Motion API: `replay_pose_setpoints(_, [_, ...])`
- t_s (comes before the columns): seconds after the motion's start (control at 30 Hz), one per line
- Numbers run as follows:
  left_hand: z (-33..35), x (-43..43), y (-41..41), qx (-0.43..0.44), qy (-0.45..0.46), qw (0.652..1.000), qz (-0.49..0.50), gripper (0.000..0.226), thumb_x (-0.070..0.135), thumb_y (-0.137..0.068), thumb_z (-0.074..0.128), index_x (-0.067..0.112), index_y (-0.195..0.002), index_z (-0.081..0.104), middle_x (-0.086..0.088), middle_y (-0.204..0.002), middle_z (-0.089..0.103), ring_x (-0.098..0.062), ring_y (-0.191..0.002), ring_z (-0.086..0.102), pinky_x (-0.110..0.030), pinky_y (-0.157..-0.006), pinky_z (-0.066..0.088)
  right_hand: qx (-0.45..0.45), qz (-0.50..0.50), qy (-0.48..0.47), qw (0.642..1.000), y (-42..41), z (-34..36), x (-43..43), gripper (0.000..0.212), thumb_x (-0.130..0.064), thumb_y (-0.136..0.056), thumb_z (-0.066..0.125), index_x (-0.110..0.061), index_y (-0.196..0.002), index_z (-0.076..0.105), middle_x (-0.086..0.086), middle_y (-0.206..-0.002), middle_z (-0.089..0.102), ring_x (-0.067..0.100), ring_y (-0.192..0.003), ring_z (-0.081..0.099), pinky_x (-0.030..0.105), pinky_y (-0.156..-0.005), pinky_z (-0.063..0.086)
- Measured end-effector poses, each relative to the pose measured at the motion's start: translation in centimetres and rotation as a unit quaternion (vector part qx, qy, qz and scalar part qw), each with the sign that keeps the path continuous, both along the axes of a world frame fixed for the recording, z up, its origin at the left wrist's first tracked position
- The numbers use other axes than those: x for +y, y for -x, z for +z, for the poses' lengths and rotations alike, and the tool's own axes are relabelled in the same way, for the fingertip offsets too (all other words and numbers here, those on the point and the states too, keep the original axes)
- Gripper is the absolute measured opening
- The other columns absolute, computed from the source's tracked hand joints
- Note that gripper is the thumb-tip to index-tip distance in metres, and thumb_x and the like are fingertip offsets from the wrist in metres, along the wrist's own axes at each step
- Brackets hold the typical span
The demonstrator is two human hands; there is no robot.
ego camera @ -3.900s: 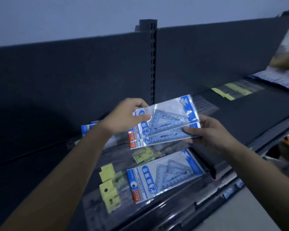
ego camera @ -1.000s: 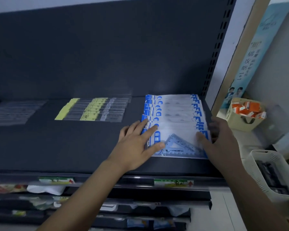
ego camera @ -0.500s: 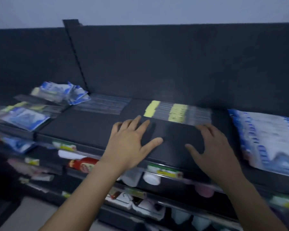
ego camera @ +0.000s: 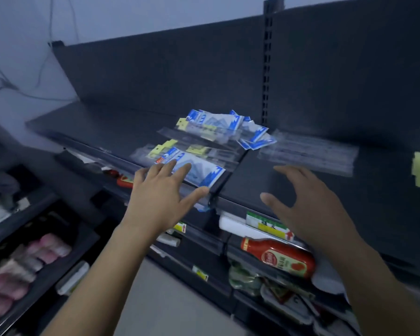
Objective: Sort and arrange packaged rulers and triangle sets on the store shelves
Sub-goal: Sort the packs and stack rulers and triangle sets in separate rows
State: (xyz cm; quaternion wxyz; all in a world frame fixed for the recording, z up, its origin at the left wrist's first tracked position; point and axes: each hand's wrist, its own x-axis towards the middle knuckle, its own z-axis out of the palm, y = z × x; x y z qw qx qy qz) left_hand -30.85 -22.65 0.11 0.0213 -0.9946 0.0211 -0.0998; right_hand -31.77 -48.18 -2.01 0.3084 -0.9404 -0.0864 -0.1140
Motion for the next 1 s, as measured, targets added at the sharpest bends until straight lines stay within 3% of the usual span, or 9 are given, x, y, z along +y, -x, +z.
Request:
replay_pose_setpoints(0.2, [-2.9, 4.7, -8.0, 0.095, 0.044, 0.994, -0.001, 0.075, 0.077, -0.081, 0.032, 0.038, -0.145, 0.031, 0.004, -0.155, 0.03, -0.018, -0.141, 0.027, -0.041, -0.11, 0.015, 0.029, 0.029, 0.006, 0.999, -6.5, -0.7, 4.5, 0.059, -0.051, -0.088, 0.054, -0.033, -0.141, 0.034, -0.011, -0.147, 0.035, 0.013, -0.132, 0.036, 0.029, -0.098, 0.034])
replay_pose_setpoints(0.43, [-3.8, 7.9, -16.9, 0.255, 0.128, 0.955, -0.074, 0.097, 0.09, -0.057, 0.038, 0.052, -0.145, 0.02, 0.014, -0.159, 0.008, -0.007, -0.146, 0.003, -0.045, -0.118, 0.007, 0.059, 0.034, 0.023, 0.997, -13.7, -1.3, 8.7, 0.053, -0.045, -0.092, 0.053, -0.027, -0.14, 0.038, -0.006, -0.14, 0.044, 0.015, -0.117, 0.049, 0.026, -0.087, 0.038])
replay_pose_setpoints(0.53, [-4.3, 8.5, -19.1, 0.245, 0.088, 0.959, -0.109, 0.099, 0.095, -0.055, 0.03, 0.054, -0.144, 0.016, 0.014, -0.158, 0.01, -0.007, -0.145, 0.003, -0.045, -0.114, 0.007, 0.076, 0.013, 0.028, 0.997, -15.7, -1.7, 10.4, 0.046, -0.038, -0.094, 0.052, -0.028, -0.137, 0.041, -0.006, -0.135, 0.049, 0.015, -0.12, 0.047, 0.03, -0.09, 0.042])
replay_pose_setpoints(0.6, [-4.4, 8.9, -20.3, 0.208, 0.062, 0.966, -0.142, 0.104, 0.1, -0.05, 0.024, 0.052, -0.143, 0.022, 0.011, -0.152, 0.023, -0.011, -0.14, 0.016, -0.04, -0.11, 0.012, 0.082, -0.004, 0.052, 0.995, -16.9, -2.0, 11.4, 0.039, -0.037, -0.094, 0.049, -0.027, -0.132, 0.045, -0.006, -0.128, 0.054, 0.016, -0.116, 0.047, 0.03, -0.088, 0.043])
replay_pose_setpoints(0.67, [-4.1, 9.6, -21.9, 0.161, 0.052, 0.967, -0.19, 0.104, 0.101, -0.05, 0.021, 0.046, -0.137, 0.037, 0.012, -0.133, 0.042, -0.011, -0.127, 0.035, -0.033, -0.102, 0.018, 0.072, -0.032, 0.076, 0.994, -18.0, -2.2, 12.4, 0.032, -0.036, -0.095, 0.047, -0.026, -0.126, 0.051, -0.006, -0.119, 0.058, 0.017, -0.11, 0.049, 0.029, -0.084, 0.044])
replay_pose_setpoints(0.77, [-3.7, 10.9, -26.0, 0.071, 0.087, 0.961, -0.253, 0.062, 0.08, -0.077, 0.035, 0.036, -0.114, 0.058, 0.011, -0.102, 0.057, -0.012, -0.103, 0.051, -0.031, -0.089, 0.026, 0.062, -0.084, 0.109, 0.989, -19.5, -2.5, 14.1, 0.024, -0.036, -0.096, 0.046, -0.023, -0.112, 0.057, -0.005, -0.105, 0.061, 0.019, -0.098, 0.053, 0.033, -0.08, 0.045])
replay_pose_setpoints(0.83, [-3.9, 12.0, -29.3, 0.034, 0.053, 0.956, -0.285, 0.036, 0.053, -0.09, 0.047, 0.03, -0.116, 0.057, 0.006, -0.11, 0.057, -0.018, -0.11, 0.052, -0.035, -0.091, 0.03, 0.086, -0.117, 0.123, 0.982, -20.3, -2.6, 15.3, 0.026, -0.037, -0.094, 0.049, -0.023, -0.115, 0.057, -0.004, -0.112, 0.057, 0.02, -0.106, 0.05, 0.033, -0.085, 0.043])
replay_pose_setpoints(0.87, [-4.1, 12.6, -30.7, 0.05, 0.028, 0.954, -0.293, 0.036, 0.046, -0.091, 0.049, 0.03, -0.122, 0.054, 0.004, -0.117, 0.055, -0.02, -0.116, 0.049, -0.037, -0.094, 0.031, 0.101, -0.13, 0.13, 0.978, -20.6, -2.6, 15.8, 0.031, -0.038, -0.092, 0.053, -0.025, -0.119, 0.056, -0.004, -0.118, 0.055, 0.021, -0.112, 0.047, 0.033, -0.091, 0.041])
replay_pose_setpoints(1.0, [-4.7, 14.2, -35.2, 0.146, 0.04, 0.927, -0.344, 0.045, 0.051, -0.09, 0.052, 0.033, -0.131, 0.05, 0.005, -0.127, 0.05, -0.018, -0.122, 0.042, -0.035, -0.097, 0.026, 0.149, -0.179, 0.114, 0.966, -21.8, -2.3, 17.1, 0.033, -0.036, -0.084, 0.064, -0.026, -0.115, 0.06, -0.002, -0.118, 0.054, 0.021, -0.116, 0.045, 0.033, -0.098, 0.039])
